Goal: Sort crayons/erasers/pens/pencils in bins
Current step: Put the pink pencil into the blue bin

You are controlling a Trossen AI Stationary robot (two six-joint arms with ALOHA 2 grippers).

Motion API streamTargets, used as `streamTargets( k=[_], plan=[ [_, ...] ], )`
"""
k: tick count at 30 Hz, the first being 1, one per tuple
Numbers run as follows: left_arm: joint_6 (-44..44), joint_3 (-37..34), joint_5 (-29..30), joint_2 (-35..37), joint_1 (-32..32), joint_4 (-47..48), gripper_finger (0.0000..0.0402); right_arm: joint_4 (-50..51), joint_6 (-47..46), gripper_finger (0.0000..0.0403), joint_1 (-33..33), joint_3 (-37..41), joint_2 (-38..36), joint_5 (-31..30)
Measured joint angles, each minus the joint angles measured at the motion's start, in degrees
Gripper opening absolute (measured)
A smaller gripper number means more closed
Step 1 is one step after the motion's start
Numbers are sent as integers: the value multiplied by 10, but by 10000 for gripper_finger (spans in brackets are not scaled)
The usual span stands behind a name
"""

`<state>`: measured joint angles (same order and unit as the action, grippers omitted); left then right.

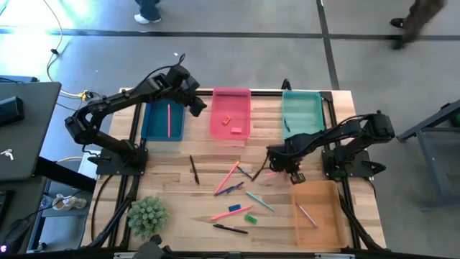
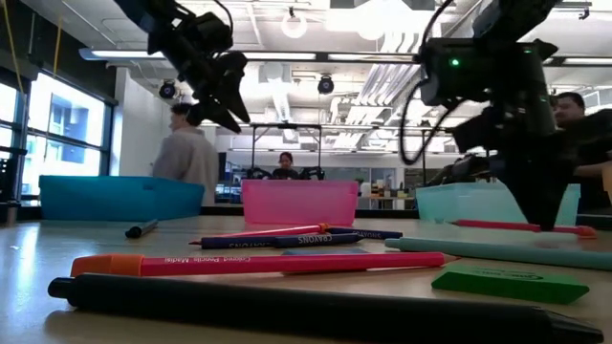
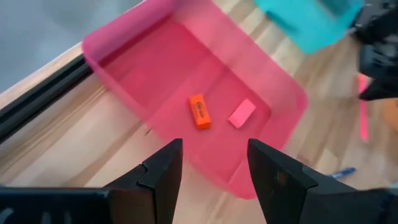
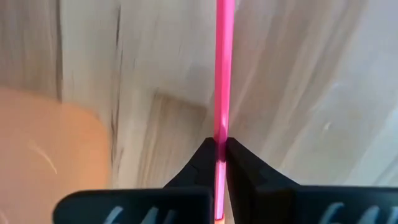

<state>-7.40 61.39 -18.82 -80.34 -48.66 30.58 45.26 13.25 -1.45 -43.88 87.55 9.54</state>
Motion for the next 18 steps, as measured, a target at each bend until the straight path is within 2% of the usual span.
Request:
streamTargets(
  k=[7, 13, 18],
  plan=[
    [49, 0, -66, 0, -35, -2, 168, -27, -40, 2, 34, -29, -1, 7],
    [51, 0, -67, 0, -55, -2, 174, -36, -62, 1, 51, -62, -1, 11],
    [72, 0, -66, 0, -63, -2, 199, -54, -89, 1, 64, -97, -2, 10]
  ],
)
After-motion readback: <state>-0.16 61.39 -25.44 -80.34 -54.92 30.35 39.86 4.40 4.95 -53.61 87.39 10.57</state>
